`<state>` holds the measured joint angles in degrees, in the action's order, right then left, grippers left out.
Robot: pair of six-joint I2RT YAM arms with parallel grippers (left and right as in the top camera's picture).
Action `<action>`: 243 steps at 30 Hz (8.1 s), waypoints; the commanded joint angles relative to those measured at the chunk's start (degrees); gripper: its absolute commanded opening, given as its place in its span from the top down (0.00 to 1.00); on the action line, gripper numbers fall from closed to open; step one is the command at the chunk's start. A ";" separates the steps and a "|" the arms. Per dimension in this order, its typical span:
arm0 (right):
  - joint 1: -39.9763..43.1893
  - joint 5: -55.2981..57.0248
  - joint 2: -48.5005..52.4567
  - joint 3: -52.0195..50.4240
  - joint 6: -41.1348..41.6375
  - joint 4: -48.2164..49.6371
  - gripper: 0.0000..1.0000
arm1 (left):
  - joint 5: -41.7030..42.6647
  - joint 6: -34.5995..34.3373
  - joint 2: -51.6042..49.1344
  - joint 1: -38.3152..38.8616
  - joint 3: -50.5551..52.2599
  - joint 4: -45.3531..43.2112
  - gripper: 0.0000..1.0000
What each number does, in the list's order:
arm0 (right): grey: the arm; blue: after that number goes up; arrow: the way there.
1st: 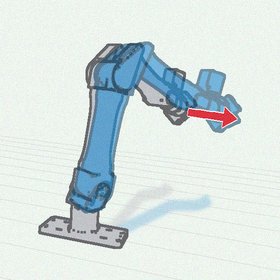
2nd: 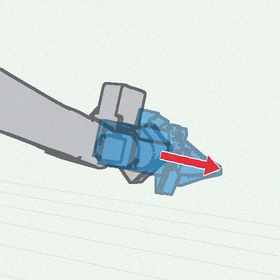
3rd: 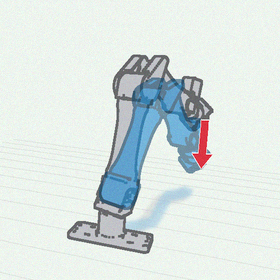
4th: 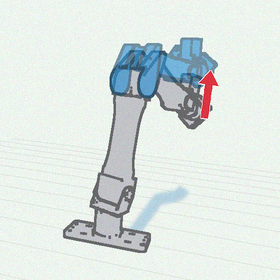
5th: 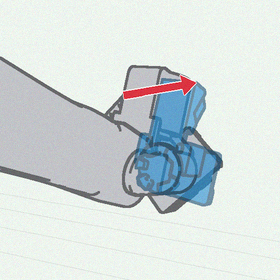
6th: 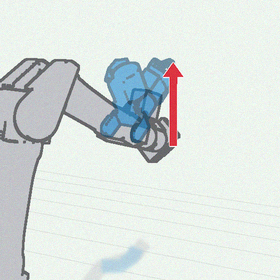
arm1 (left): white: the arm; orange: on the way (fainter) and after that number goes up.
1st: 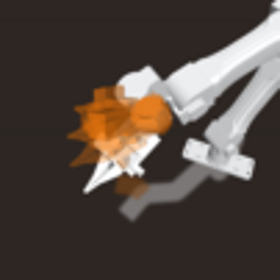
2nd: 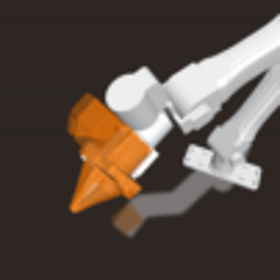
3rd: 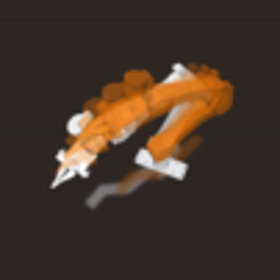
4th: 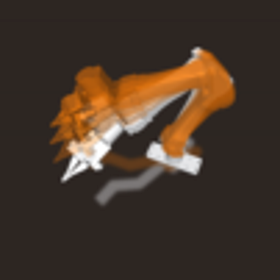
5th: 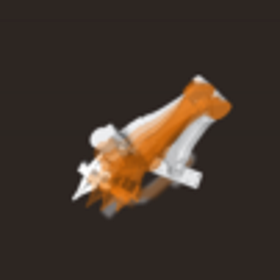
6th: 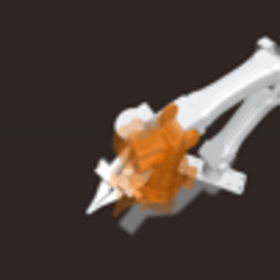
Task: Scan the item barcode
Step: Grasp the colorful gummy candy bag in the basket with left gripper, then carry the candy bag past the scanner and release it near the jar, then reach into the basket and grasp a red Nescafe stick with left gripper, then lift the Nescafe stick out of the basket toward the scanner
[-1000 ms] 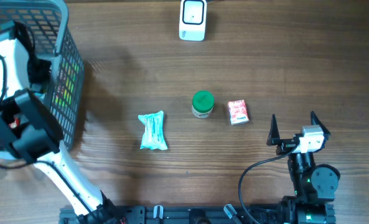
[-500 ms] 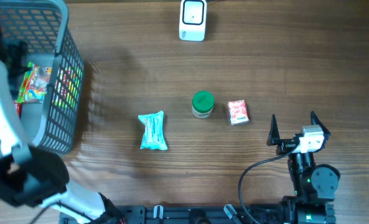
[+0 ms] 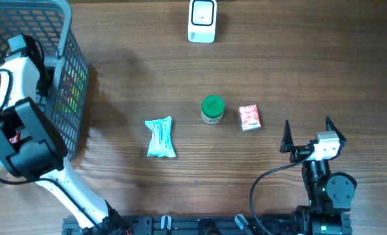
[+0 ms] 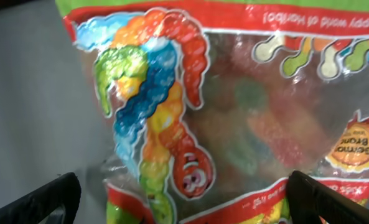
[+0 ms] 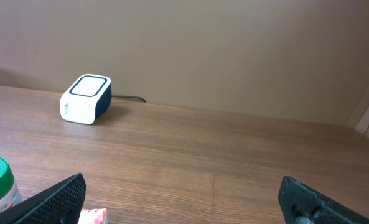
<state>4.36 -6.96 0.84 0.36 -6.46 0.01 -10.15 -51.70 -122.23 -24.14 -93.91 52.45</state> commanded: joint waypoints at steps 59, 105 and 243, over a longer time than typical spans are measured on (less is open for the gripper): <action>-0.22 0.98 -0.42 -0.07 0.46 0.28 0.00 | -19.19 7.96 40.76 43.63 -4.72 6.03 0.00; -0.22 0.98 -0.42 -0.07 0.46 0.28 0.00 | -11.15 28.96 26.80 -13.57 46.42 -50.56 0.96; -0.24 0.98 -0.42 -0.07 0.48 0.28 0.00 | 2.34 33.81 11.69 -6.95 38.29 -29.24 0.77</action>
<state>4.36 -6.96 0.84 0.36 -6.46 0.01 -12.01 -17.30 -104.88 -30.92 -60.29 19.59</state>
